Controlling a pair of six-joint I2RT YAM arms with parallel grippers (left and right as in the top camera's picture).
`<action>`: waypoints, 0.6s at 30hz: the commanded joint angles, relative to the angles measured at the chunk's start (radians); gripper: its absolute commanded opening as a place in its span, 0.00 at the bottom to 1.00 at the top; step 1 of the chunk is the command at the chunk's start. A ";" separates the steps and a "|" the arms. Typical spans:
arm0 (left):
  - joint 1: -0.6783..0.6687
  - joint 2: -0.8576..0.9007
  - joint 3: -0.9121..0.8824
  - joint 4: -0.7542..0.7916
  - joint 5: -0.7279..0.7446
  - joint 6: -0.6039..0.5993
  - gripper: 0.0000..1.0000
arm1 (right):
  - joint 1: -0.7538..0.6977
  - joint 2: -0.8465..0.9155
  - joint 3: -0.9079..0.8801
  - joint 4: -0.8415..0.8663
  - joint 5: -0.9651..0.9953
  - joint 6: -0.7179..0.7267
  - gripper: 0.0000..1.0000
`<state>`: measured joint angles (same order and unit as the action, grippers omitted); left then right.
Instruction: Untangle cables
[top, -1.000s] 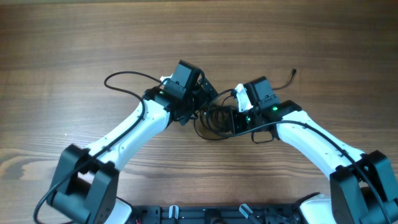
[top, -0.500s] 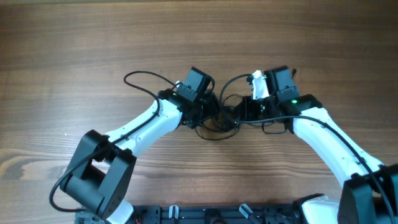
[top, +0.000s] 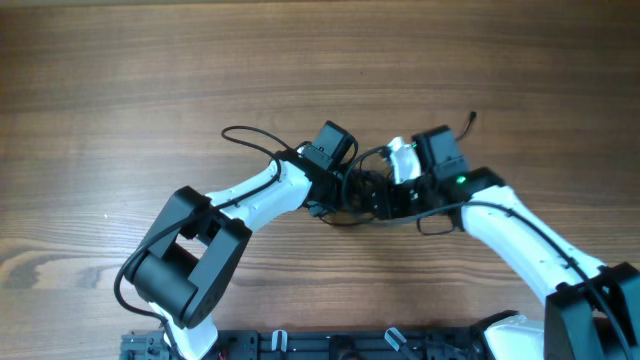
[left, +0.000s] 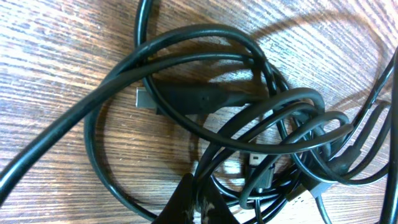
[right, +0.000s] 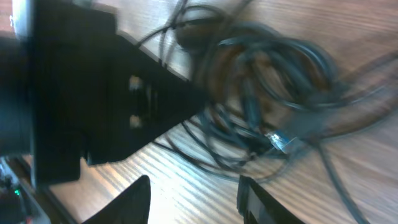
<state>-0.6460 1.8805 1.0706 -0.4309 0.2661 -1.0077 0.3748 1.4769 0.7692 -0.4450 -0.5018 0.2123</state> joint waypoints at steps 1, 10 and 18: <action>0.011 0.014 -0.006 0.000 0.037 0.002 0.04 | 0.063 0.011 -0.041 0.090 0.006 -0.029 0.40; 0.117 0.011 -0.006 -0.011 0.064 0.009 0.04 | 0.092 0.080 -0.039 0.143 0.245 0.026 0.08; 0.160 0.011 -0.006 0.004 0.086 0.009 0.04 | 0.092 0.022 0.039 0.061 0.156 0.009 0.73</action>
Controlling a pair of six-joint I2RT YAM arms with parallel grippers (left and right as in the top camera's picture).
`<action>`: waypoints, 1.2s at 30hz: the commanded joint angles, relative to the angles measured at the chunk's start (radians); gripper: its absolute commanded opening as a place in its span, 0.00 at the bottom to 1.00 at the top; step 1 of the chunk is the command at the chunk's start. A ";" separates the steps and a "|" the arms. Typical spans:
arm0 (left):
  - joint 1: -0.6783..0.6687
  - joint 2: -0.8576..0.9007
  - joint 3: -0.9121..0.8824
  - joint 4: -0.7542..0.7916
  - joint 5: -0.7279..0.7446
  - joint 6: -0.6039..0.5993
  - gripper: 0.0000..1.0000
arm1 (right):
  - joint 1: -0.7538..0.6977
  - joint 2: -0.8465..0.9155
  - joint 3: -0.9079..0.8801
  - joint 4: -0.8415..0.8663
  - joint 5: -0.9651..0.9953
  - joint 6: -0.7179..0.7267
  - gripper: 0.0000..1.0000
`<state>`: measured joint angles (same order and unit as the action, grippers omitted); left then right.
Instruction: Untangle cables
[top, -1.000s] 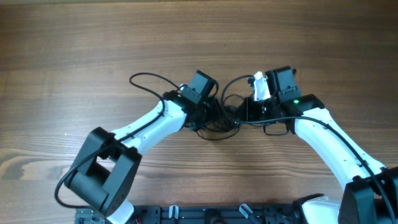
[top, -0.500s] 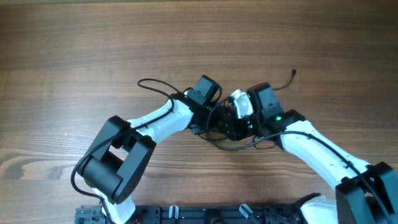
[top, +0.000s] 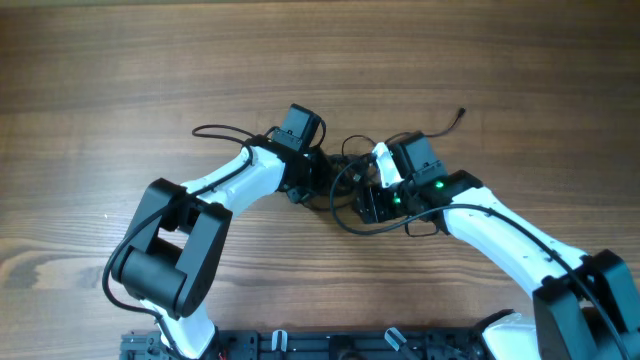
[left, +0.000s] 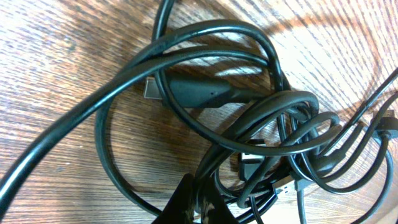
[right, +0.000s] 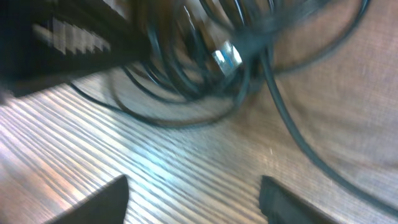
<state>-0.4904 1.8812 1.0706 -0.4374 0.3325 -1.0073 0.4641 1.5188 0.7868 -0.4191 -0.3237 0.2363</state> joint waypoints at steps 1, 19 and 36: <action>0.005 0.010 -0.006 0.012 0.020 0.008 0.04 | 0.003 -0.011 0.012 0.068 -0.021 -0.040 0.73; 0.005 0.010 -0.006 0.011 0.066 0.014 0.04 | -0.022 0.119 0.062 0.172 -0.044 -0.051 0.04; 0.266 -0.029 -0.005 0.025 0.088 0.339 0.04 | -0.348 -0.545 0.086 -0.078 0.091 -0.050 0.04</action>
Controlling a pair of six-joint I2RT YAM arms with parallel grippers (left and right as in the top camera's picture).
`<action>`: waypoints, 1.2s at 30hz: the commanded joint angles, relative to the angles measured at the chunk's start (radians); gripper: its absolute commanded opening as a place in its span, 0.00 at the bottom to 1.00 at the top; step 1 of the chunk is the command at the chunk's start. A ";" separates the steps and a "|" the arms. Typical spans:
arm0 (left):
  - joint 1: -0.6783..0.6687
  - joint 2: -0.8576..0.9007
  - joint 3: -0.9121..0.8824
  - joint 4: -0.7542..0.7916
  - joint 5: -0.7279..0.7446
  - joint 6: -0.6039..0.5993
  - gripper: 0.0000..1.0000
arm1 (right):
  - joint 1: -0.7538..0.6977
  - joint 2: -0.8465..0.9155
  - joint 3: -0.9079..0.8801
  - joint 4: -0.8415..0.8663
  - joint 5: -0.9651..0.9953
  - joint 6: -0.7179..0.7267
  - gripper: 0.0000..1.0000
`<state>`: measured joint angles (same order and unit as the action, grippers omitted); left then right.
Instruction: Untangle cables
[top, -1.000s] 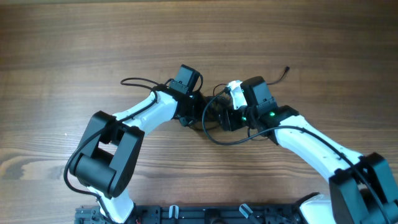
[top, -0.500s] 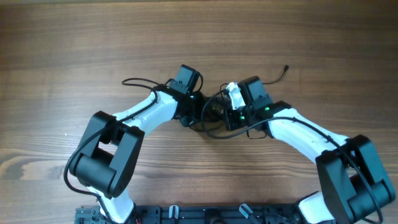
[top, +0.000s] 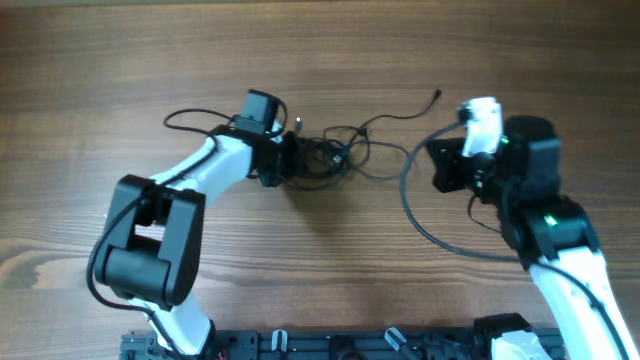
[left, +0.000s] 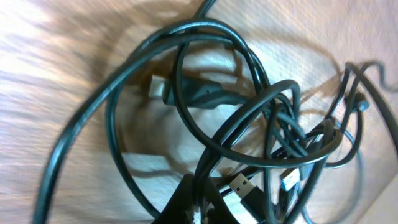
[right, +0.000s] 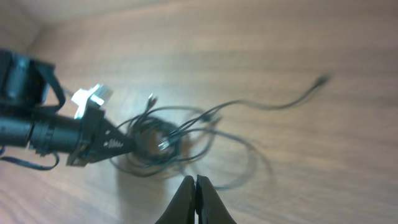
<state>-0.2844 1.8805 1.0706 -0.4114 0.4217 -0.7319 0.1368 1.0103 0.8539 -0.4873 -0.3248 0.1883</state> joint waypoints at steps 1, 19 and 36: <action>0.074 -0.034 -0.004 0.003 0.028 0.096 0.04 | -0.021 -0.040 0.019 -0.012 0.092 -0.002 0.05; 0.016 -0.211 -0.005 0.005 0.199 0.309 0.04 | 0.282 0.626 0.013 0.505 -0.269 0.118 0.53; 0.021 -0.211 -0.005 0.012 0.104 0.310 0.04 | 0.126 0.617 0.016 0.462 0.196 0.312 0.44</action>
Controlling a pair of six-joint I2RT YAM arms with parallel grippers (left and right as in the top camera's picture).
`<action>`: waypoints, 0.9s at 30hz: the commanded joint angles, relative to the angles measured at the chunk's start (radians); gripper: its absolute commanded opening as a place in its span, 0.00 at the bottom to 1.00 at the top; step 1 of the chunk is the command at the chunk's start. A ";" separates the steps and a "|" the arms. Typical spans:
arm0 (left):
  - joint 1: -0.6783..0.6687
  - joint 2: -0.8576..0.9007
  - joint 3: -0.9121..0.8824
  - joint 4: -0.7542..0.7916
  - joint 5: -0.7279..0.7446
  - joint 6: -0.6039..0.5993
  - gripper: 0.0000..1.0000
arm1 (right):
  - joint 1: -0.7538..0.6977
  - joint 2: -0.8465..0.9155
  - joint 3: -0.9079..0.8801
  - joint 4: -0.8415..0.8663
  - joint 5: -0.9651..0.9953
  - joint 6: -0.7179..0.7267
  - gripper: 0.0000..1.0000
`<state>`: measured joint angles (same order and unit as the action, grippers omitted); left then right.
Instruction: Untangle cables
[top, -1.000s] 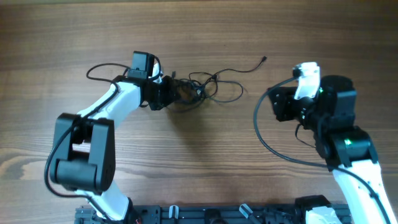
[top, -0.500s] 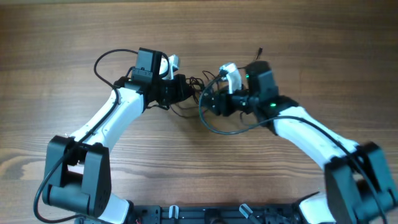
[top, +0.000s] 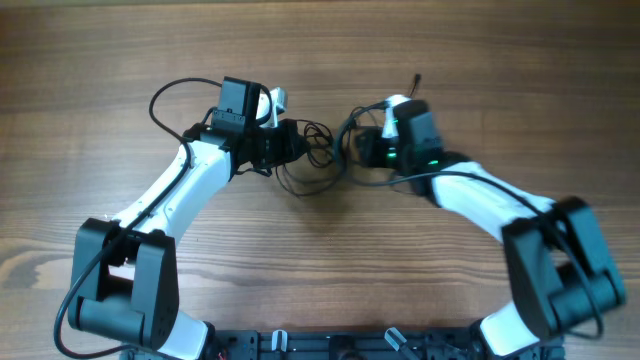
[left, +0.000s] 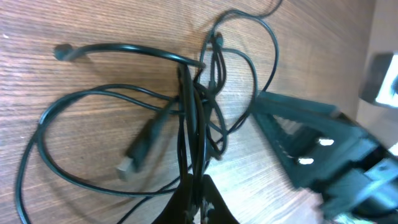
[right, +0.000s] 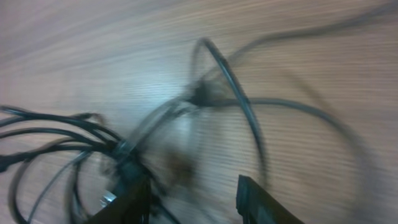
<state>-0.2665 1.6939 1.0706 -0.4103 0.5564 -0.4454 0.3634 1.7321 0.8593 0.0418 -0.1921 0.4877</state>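
A loose tangle of black cables (top: 312, 165) lies on the wooden table between my two grippers. My left gripper (top: 283, 146) is at its left side. In the left wrist view that gripper (left: 198, 196) is shut on a few strands of the cables (left: 186, 93), and a grey USB plug (left: 129, 164) lies to the left of them. My right gripper (top: 358, 150) is at the tangle's right side. In the right wrist view it (right: 194, 202) stands open just above the table, with blurred cables (right: 124, 152) ahead and to its left.
The wooden table (top: 500, 60) runs all around. A thin cable end (top: 413, 78) points away behind the right gripper. A black lead (top: 165, 100) loops out behind the left wrist. A dark rail (top: 330, 345) runs along the near edge.
My right gripper was shut, raised and far off to the right; now it is open and low beside the tangle. The left gripper is still shut on the strands, and the tangle looks looser.
Both grippers were at the tight knot, left shut on it, right open. Then both stood further left, in the same states. Later the right was shut, high at the right, with a cable stretched out from the tangle. Now it is open at the looser tangle.
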 joint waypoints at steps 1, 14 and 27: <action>0.003 -0.024 -0.005 0.018 -0.031 0.023 0.04 | -0.142 -0.126 0.010 -0.122 0.107 0.013 0.44; -0.008 -0.024 -0.005 0.073 -0.030 -0.088 0.04 | 0.097 -0.112 0.010 0.031 -0.085 -0.094 0.66; 0.051 -0.047 -0.004 0.068 0.011 -0.085 0.04 | 0.103 0.009 0.011 0.274 0.023 0.074 0.04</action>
<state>-0.2657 1.6936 1.0706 -0.3344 0.5442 -0.5289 0.5148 1.7966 0.8600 0.3412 -0.1383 0.5224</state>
